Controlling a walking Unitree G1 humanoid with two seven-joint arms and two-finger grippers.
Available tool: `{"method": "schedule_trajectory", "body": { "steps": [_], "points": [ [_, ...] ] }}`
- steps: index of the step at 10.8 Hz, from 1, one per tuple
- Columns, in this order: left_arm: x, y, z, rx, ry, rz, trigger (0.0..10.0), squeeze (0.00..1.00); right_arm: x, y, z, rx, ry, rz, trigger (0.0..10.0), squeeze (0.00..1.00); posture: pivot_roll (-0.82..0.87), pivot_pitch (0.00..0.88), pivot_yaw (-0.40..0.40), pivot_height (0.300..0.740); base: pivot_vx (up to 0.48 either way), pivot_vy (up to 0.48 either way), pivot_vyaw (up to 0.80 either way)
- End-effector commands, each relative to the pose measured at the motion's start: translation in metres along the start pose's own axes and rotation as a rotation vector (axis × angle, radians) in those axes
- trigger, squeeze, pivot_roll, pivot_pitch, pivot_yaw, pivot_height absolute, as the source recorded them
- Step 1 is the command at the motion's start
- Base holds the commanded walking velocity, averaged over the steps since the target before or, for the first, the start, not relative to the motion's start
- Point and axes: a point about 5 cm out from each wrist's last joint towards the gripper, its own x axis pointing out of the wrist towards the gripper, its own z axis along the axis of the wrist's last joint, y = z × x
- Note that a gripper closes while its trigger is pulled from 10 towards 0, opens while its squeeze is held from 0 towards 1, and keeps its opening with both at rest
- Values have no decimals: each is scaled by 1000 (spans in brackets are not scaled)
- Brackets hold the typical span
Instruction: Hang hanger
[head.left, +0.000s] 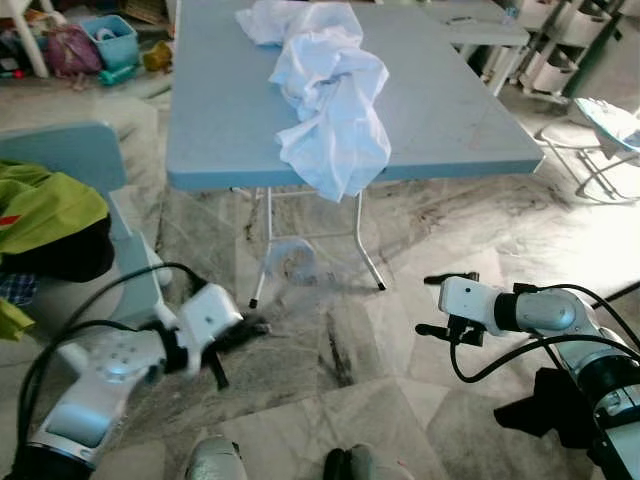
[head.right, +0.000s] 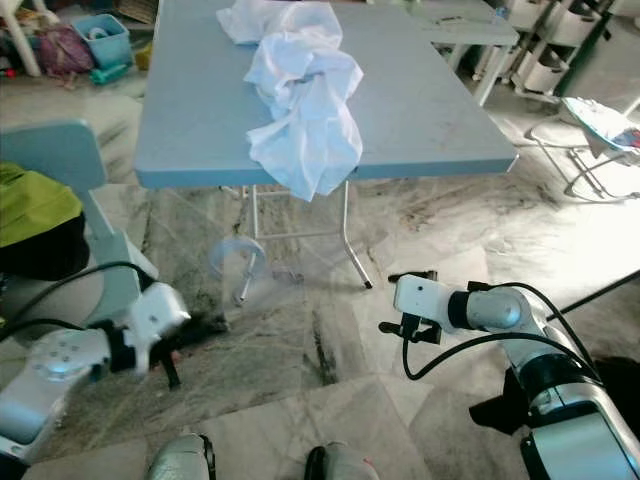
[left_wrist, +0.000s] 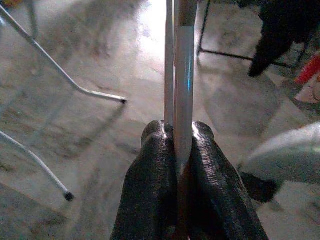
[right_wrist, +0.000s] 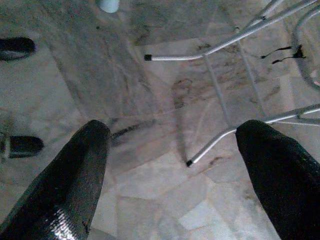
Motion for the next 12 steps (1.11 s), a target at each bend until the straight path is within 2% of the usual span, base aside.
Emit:
{"method": "schedule_trajectory", "body": {
  "steps": [1, 2, 3, 5, 7, 8, 9, 10, 11, 12],
  "points": [
    [1, -4, 6, 21, 2, -33, 10000, 0, -4, -6, 0, -36, 16, -15, 10000, 1000, 102, 94, -102, 740, 0, 0, 0],
    [2, -13, 2, 25, 83, -122, 10000, 0, -9, -8, 1, -30, 9, 21, 10000, 1000, 97, 95, -95, 740, 0, 0, 0],
    [1, -18, -12, 27, 181, -156, 10000, 0, -18, -12, -1, -35, 32, 53, 10000, 1000, 91, 95, -92, 740, 0, 0, 0],
    [3, -21, -19, 18, 214, -160, 10000, 0, -28, -15, -7, -38, 76, 85, 10000, 1000, 83, 97, -93, 740, 0, 0, 0],
    [4, -22, -18, 19, 213, -158, 10000, 0, -31, -19, -6, -40, 84, 96, 10000, 1000, 82, 99, -93, 740, 0, 0, 0],
    [5, -21, -16, 36, 218, -164, 10000, 0, -29, -18, 2, -26, 40, 142, 10000, 741, 78, 99, -92, 740, 0, 0, 0],
    [8, -20, -15, 40, 212, -165, 10000, 0, -25, -14, 9, -12, -4, 193, 10000, 129, 77, 100, -91, 740, 0, 0, 0],
    [14, -18, -13, 33, 200, -166, 10000, 0, -13, -7, 17, -26, -38, 259, 10000, 0, 73, 100, -92, 740, 0, 0, 0],
    [18, -20, -14, 34, 194, -168, 10000, 0, -4, 0, 20, -33, -47, 321, 2980, 0, 73, 100, -93, 740, 0, 0, 0],
    [21, -21, -14, 32, 184, -167, 10000, 0, -2, 3, 21, -35, -42, 358, 1059, 0, 74, 101, -97, 740, 0, 0, 0]
  ]
}}
